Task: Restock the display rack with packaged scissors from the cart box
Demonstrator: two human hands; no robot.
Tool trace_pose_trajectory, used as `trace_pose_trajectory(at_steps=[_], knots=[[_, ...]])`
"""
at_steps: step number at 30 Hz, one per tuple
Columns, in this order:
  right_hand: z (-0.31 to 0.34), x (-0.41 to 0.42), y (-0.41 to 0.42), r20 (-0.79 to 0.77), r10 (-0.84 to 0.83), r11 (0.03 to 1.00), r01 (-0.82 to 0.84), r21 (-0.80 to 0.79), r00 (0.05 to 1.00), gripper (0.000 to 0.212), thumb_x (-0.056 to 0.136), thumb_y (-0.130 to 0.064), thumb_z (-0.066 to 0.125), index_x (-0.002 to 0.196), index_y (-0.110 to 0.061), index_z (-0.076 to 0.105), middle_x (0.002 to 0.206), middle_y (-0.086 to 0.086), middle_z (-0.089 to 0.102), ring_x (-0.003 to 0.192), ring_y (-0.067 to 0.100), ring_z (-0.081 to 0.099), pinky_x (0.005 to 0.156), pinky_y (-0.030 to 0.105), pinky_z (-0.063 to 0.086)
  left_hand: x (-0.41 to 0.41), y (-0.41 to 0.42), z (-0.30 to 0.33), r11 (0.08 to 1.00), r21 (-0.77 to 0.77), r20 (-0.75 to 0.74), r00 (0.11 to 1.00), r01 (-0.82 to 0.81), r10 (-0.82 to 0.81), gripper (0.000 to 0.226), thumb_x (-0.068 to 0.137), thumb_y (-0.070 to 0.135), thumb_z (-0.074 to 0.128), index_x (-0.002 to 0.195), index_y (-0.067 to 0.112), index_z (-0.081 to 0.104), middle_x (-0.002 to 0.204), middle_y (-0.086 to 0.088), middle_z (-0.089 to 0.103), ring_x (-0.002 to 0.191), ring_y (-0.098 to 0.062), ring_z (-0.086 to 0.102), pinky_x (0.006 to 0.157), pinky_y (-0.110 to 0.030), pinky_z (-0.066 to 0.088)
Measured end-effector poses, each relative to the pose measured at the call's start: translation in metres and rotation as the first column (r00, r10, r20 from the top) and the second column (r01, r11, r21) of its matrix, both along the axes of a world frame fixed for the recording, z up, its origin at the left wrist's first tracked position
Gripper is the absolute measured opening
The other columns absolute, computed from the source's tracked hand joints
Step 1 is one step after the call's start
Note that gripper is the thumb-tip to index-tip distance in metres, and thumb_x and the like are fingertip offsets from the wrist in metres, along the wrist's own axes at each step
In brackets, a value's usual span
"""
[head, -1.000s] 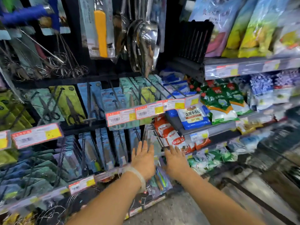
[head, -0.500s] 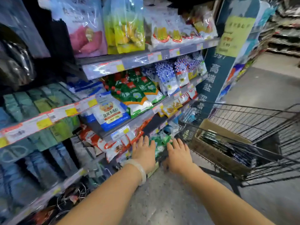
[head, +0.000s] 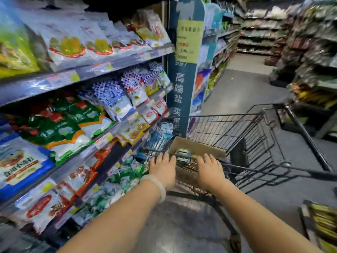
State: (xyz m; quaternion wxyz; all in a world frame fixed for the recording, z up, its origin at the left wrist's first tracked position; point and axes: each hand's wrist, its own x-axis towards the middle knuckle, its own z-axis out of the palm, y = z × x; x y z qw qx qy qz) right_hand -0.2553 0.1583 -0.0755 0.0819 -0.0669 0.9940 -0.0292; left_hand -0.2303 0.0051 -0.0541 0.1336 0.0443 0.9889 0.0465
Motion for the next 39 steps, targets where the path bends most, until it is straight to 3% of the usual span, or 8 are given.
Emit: trace_pose_trajectory(at_steps=[11, 16, 25, 28, 32, 39], knots=[[-0.022, -0.100, 0.062, 0.021, -0.122, 0.992, 0.122, 0.014, 0.992, 0.057, 0.091, -0.027, 0.051, 0.141, -0.015, 0.027, 0.151, 0.011, 0.023, 0.143, 0.031, 0.015, 0.117, 0.044, 0.020, -0.132, 0.050, -0.026, 0.990, -0.008, -0.027, 0.990, 0.141, -0.141, 0.069, 0.089, 0.016, 0.054, 0.147, 0.016, 0.016, 0.158, -0.011, 0.007, 0.146, -0.031, 0.003, 0.119, -0.048, 0.007], [-0.041, -0.189, 0.058, 0.046, -0.116, 0.993, 0.115, 0.037, 0.992, 0.060, 0.090, -0.038, 0.051, 0.139, -0.013, 0.029, 0.144, 0.012, 0.032, 0.137, 0.031, 0.024, 0.113, 0.043, 0.026, -0.224, 0.051, -0.046, 0.984, -0.010, 0.025, 0.983, 0.180, -0.179, 0.073, 0.089, 0.016, 0.054, 0.150, 0.014, 0.013, 0.158, -0.012, 0.006, 0.147, -0.030, 0.001, 0.120, -0.048, 0.004], [-0.096, -0.367, 0.026, 0.252, -0.146, 0.989, 0.150, 0.002, 0.957, 0.060, 0.090, -0.029, 0.051, 0.141, -0.010, 0.026, 0.144, 0.015, 0.031, 0.134, 0.034, 0.028, 0.109, 0.041, 0.030, -0.405, 0.022, -0.102, 0.985, 0.070, 0.200, 0.965, 0.157, -0.168, 0.073, 0.093, 0.032, 0.053, 0.150, 0.014, 0.011, 0.159, -0.009, 0.004, 0.147, -0.030, 0.001, 0.119, -0.046, 0.006], [-0.125, -0.397, 0.023, 0.353, -0.166, 0.983, 0.181, -0.009, 0.921, 0.063, 0.091, -0.030, 0.052, 0.142, -0.008, 0.024, 0.147, 0.015, 0.027, 0.135, 0.034, 0.028, 0.109, 0.042, 0.032, -0.443, 0.012, -0.136, 0.989, 0.074, 0.296, 0.944, 0.126, -0.143, 0.073, 0.093, 0.032, 0.052, 0.150, 0.013, 0.011, 0.159, -0.010, 0.002, 0.146, -0.032, 0.002, 0.119, -0.045, 0.011], [-0.169, -0.420, 0.023, 0.502, -0.218, 0.962, 0.270, -0.033, 0.837, 0.056, 0.091, -0.033, 0.053, 0.136, -0.008, 0.032, 0.140, 0.016, 0.036, 0.129, 0.034, 0.036, 0.104, 0.038, 0.036, -0.468, 0.009, -0.180, 0.992, 0.097, 0.454, 0.883, 0.083, -0.118, 0.072, 0.093, 0.037, 0.050, 0.149, 0.012, 0.013, 0.157, -0.013, 0.013, 0.145, -0.032, 0.012, 0.117, -0.046, 0.022], [-0.244, -0.443, 0.012, 0.702, -0.302, 0.832, 0.537, -0.136, 0.645, 0.064, 0.089, -0.043, 0.056, 0.138, -0.007, 0.035, 0.139, 0.013, 0.046, 0.125, 0.028, 0.048, 0.101, 0.034, 0.042, -0.481, 0.015, -0.249, 0.987, 0.141, 0.573, 0.819, -0.073, -0.021, 0.062, 0.093, 0.037, 0.049, 0.146, 0.015, 0.025, 0.149, -0.010, 0.032, 0.137, -0.031, 0.031, 0.111, -0.040, 0.033]])
